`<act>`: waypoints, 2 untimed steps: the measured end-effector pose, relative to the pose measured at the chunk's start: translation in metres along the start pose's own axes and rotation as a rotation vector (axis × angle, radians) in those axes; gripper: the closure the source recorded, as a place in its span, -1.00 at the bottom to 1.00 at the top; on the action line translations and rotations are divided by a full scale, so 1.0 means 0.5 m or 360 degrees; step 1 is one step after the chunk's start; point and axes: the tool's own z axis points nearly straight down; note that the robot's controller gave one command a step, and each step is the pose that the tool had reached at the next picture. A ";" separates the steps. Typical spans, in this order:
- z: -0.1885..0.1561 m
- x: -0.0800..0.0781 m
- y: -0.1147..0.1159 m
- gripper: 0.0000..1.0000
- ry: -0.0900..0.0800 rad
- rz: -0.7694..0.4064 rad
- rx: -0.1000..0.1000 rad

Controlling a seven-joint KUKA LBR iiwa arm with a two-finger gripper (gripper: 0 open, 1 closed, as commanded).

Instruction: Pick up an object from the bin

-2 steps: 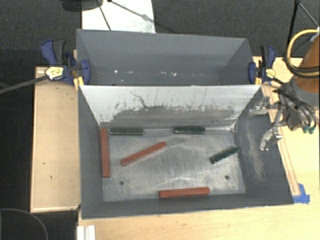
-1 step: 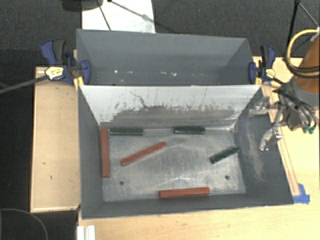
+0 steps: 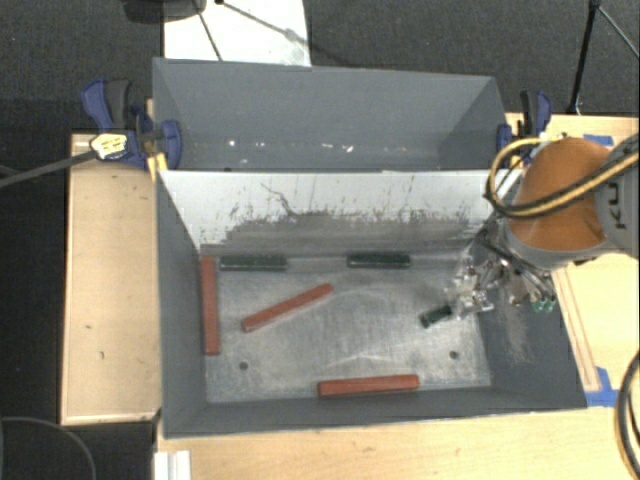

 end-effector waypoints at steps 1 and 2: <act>0.022 0.000 0.004 -1.00 0.0000 -0.0020 0.0000; 0.020 0.000 0.006 1.00 0.0002 -0.0026 -0.0003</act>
Offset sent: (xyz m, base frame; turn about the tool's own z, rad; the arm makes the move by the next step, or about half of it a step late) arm 0.0000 0.0000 0.0000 0.0000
